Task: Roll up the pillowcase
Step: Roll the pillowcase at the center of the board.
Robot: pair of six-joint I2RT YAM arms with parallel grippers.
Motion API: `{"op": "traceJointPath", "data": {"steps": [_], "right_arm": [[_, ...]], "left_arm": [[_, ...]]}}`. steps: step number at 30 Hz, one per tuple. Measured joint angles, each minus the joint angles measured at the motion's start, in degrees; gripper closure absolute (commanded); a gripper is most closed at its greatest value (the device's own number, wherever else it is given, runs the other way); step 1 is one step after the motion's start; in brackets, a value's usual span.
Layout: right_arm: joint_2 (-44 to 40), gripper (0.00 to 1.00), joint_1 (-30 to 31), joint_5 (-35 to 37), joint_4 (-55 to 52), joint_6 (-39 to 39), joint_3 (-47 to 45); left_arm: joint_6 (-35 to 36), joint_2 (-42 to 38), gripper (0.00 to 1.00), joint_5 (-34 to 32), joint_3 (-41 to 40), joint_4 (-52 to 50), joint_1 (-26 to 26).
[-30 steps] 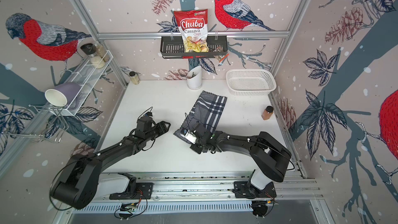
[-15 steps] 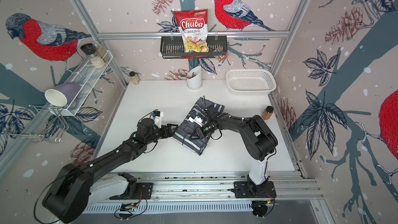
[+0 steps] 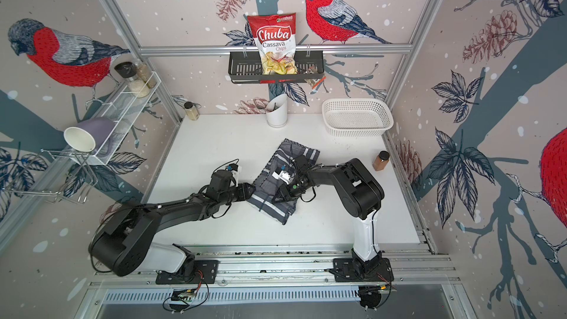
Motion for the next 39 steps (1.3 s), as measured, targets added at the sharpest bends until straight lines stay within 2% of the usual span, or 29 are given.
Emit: {"op": "traceJointPath", "data": {"steps": [3,5,9,11,14,16,19,21,25,35,36,38,39], "right_arm": [[-4.5,0.17,0.37,6.43,1.01,0.48,-1.01],[-8.55,0.01,0.94,11.5,0.68,1.25,-1.68],[-21.55,0.0,6.49,30.23,1.97,0.66,-2.95],[-27.85,0.0,11.72,41.94,4.5,-1.16,-5.33],[-35.47,0.0,23.52,58.31,10.49,-7.74,-12.0],[-37.51,0.0,32.3,65.55,13.38,-13.68,-15.69],[-35.89,0.0,40.52,74.01,16.06,-19.76,-18.21],[-32.06,0.0,42.93,77.68,16.35,-21.4,-17.55],[-24.02,0.0,43.82,82.14,16.2,-21.35,-15.76],[-12.87,0.02,40.65,85.09,19.58,-20.92,-14.36],[-11.87,0.05,40.28,85.81,21.05,-20.9,-14.08],[-10.19,0.25,39.5,86.29,23.5,-21.0,-13.62],[-9.55,0.38,39.08,86.27,23.74,-21.22,-13.38]], "left_arm": [[0.13,1.11,0.57,-0.15,0.42,-0.35,-0.09],[0.15,1.53,0.57,-0.17,0.79,-0.42,-0.13],[0.17,2.36,0.57,-0.57,1.36,-0.55,-0.15],[0.17,2.54,0.59,-0.85,1.38,-0.35,-0.15],[0.15,2.84,0.61,-1.31,1.38,0.07,-0.17],[0.13,3.15,0.61,-1.4,1.36,0.57,-0.17],[0.11,3.61,0.61,-1.44,1.36,1.42,-0.17],[0.09,3.85,0.61,-1.49,1.36,1.9,-0.17],[-0.31,4.04,0.61,-1.51,1.38,2.36,-0.17],[-1.03,4.02,0.6,-1.62,1.44,2.38,-0.2],[-1.4,3.89,0.6,-1.66,1.44,2.21,-0.2],[-1.51,3.48,0.59,-1.84,1.44,1.64,-0.2],[-1.77,3.04,0.58,-1.92,1.4,1.03,-0.2]]}}
